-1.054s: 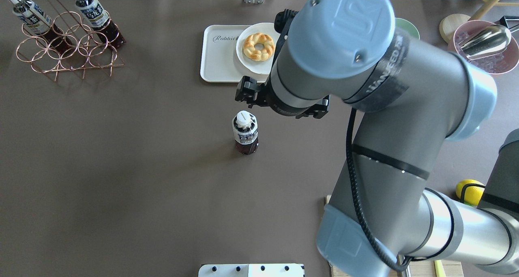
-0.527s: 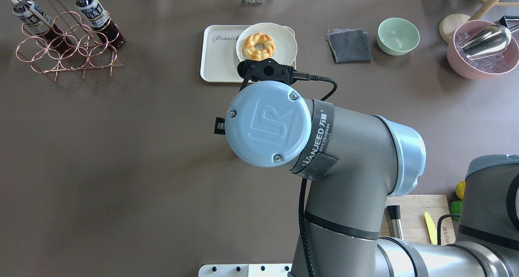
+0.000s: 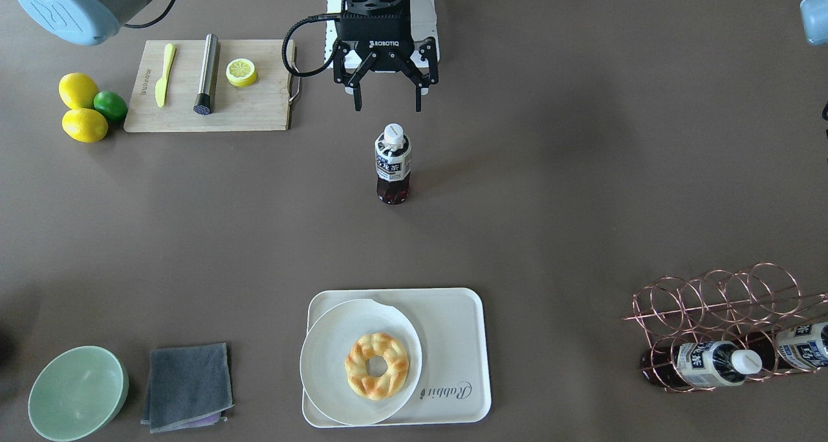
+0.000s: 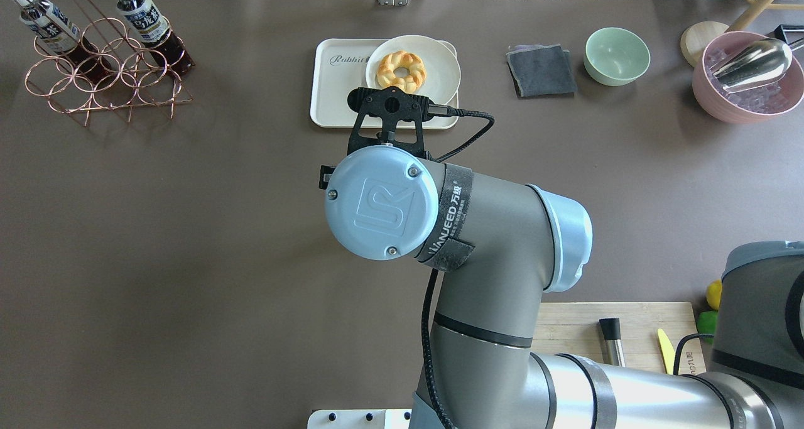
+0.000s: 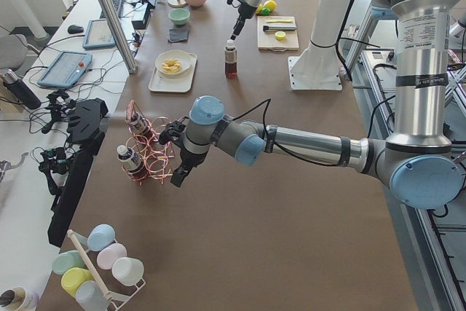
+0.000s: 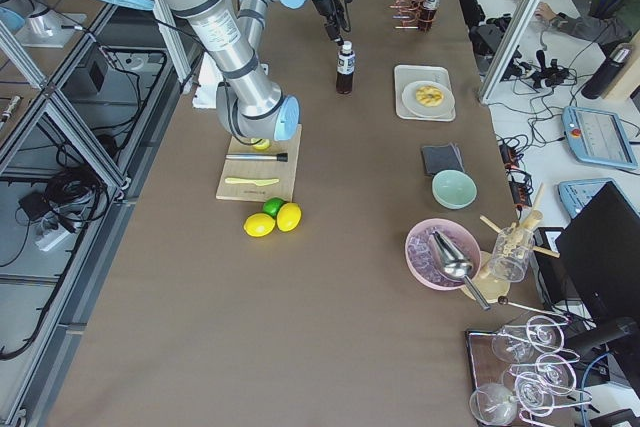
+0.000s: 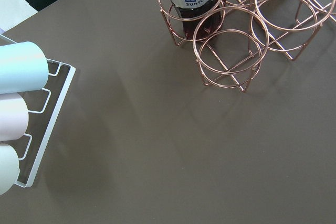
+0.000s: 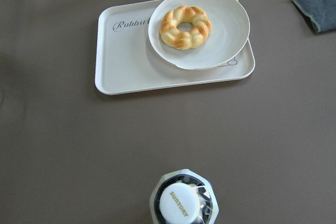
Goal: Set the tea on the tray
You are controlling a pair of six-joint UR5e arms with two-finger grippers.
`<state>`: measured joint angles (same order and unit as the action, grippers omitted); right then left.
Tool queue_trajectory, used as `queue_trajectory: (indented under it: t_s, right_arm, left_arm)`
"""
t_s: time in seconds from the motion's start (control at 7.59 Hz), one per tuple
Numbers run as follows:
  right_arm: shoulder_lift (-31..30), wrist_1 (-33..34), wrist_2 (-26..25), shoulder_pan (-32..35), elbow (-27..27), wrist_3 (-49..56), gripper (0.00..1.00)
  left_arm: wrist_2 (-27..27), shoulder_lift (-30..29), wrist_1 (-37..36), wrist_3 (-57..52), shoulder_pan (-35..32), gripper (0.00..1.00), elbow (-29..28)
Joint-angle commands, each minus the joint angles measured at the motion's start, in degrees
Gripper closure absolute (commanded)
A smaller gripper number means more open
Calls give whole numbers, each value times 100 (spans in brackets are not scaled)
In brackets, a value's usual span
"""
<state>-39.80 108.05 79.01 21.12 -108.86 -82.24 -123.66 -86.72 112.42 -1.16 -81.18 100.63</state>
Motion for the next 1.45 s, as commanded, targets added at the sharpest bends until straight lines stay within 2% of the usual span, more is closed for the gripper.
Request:
queue_trajectory:
  t_s: [0.0, 0.53, 0.92, 1.32]
  right_arm:
    - [8, -56, 0, 146, 295, 409, 4]
    - [77, -47, -44, 77, 532, 648, 9]
    - [130, -56, -114, -3, 585, 631, 23]
    - [174, -91, -123, -3, 612, 631, 27]
  left_arm:
    - [0, -29, -1, 11, 6, 2, -8]
    - [0, -29, -1, 2, 6, 2, 1]
    - [0, -38, -1, 11, 6, 2, -8]
    - [0, -46, -9, 20, 15, 2, -8]
